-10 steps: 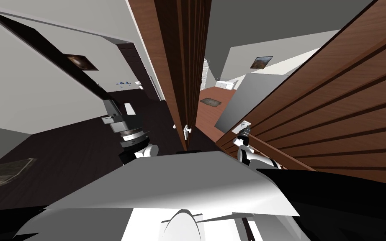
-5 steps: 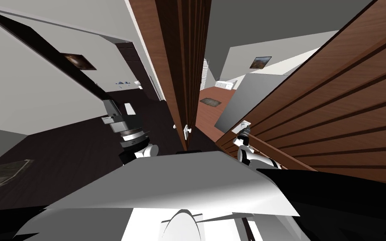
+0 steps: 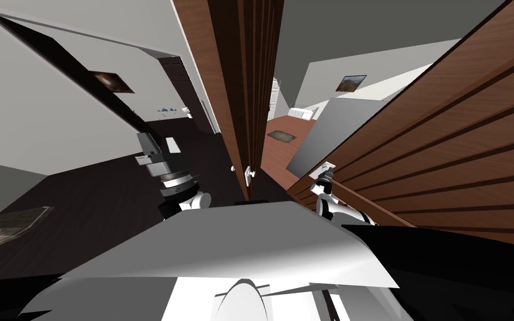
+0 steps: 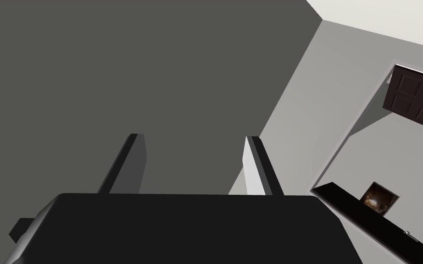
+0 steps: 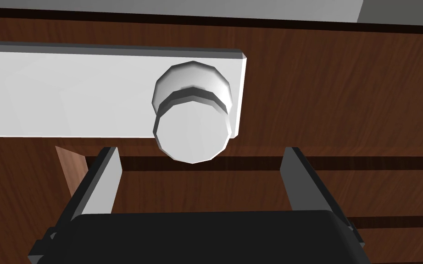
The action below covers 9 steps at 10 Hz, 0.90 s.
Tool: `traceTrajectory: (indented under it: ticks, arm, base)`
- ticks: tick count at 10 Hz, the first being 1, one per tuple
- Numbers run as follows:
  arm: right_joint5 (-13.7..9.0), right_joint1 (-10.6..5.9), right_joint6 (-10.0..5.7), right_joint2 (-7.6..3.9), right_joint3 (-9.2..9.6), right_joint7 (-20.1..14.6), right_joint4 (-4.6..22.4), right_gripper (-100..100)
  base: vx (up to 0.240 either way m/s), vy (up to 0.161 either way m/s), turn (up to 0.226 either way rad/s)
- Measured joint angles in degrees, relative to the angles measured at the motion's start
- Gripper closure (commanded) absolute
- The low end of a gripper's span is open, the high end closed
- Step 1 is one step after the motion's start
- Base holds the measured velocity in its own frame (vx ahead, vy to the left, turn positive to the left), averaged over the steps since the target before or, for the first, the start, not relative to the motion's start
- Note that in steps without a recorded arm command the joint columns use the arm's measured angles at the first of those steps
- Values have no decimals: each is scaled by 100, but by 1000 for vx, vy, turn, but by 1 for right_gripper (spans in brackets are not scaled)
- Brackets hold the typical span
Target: Pull the door open
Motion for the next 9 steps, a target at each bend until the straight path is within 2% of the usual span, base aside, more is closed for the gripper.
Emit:
traceTrajectory:
  ticks: [2, 9]
  arm:
    - [-3, 2, 0, 0, -6, 6, -1, -100]
    - [-5, 2, 1, 1, -10, 9, -1, -100]
  base:
    - [-10, -32, 6]
    - [2, 6, 1]
